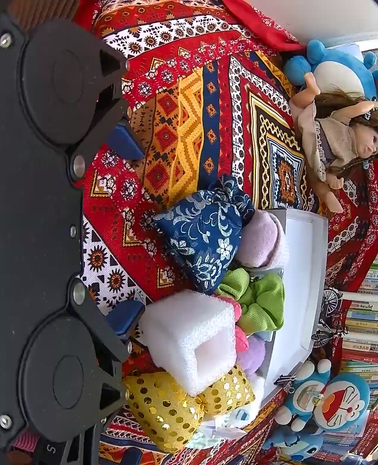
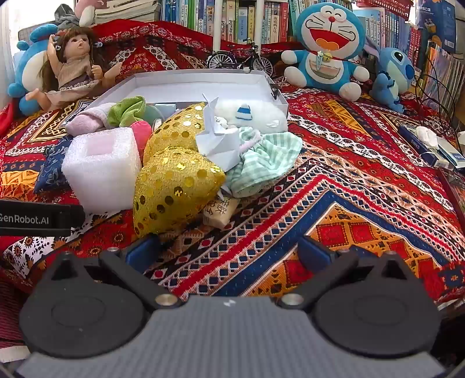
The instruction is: Organize soft objects
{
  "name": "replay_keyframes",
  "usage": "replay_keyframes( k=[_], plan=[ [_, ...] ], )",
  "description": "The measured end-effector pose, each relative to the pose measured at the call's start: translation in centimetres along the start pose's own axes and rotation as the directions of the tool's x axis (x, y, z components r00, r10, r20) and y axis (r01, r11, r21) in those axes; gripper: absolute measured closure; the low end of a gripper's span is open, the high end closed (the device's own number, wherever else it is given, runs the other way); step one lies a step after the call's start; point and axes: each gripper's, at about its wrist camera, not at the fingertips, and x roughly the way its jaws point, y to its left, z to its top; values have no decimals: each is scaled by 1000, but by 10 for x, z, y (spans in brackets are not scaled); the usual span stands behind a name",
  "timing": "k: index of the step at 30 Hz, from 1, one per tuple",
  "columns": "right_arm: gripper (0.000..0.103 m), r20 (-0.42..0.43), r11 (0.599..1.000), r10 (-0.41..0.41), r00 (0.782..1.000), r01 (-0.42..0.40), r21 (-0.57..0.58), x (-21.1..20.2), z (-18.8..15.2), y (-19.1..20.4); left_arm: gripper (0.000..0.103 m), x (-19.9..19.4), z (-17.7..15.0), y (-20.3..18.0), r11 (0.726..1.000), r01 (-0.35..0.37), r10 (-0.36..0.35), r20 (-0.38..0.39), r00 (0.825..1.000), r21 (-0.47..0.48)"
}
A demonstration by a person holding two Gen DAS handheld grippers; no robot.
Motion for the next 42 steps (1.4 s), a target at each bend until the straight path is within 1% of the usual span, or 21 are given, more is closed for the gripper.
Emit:
replay_keyframes(
  k=[42],
  plan=[
    [0,4,1000,0,1000,0,0,0,-1,-1,0,2,0,-1,1000,-2,2,-6,1000,0]
  ],
)
